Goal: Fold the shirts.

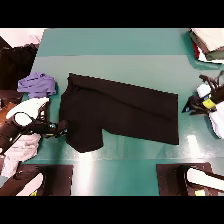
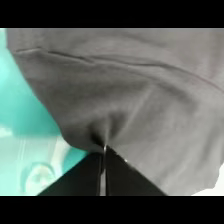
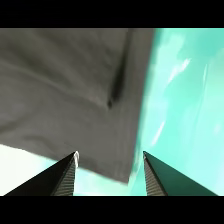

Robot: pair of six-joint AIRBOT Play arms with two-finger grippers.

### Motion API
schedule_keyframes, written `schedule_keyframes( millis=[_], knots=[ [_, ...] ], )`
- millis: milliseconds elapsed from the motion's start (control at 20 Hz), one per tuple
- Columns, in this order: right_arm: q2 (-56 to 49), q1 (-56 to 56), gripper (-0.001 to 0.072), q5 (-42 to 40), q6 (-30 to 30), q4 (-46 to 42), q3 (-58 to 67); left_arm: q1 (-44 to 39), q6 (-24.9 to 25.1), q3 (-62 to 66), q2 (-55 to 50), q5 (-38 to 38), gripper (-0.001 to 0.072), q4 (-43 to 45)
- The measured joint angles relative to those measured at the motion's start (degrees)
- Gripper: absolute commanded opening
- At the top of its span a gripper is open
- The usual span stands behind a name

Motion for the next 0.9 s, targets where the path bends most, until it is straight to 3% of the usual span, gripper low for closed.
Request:
schedule_keyframes(
  millis=[500, 750, 800, 850, 900],
  knots=[
    [12.9, -7.8, 0.0483, -4.6, -1.1, 0.6, -27.6, 0.0, 4.9, 4.4, 0.0, -3.6, 0.0024, -0.4],
    [14.0, -8.2, 0.0432, -8.3, -2.0, 5.2, -33.8, 0.0, 5.7, 4.6, 0.0, -4.2, 0.0025, -0.4],
    [14.1, -8.2, 0.0416, -8.8, -2.1, 5.8, -34.4, 0.0, 5.9, 4.6, 0.0, -4.3, 0.0025, -0.4],
    [14.2, -8.2, 0.0330, -9.2, -2.2, 6.3, -34.8, 0.0, 6.1, 4.6, 0.0, -4.4, 0.0025, -0.4],
    [14.2, -8.2, 0.0301, -9.9, -2.3, 6.5, -35.1, 0.0, 6.4, 4.6, 0.0, -4.6, 0.0024, -0.5]
  ],
)
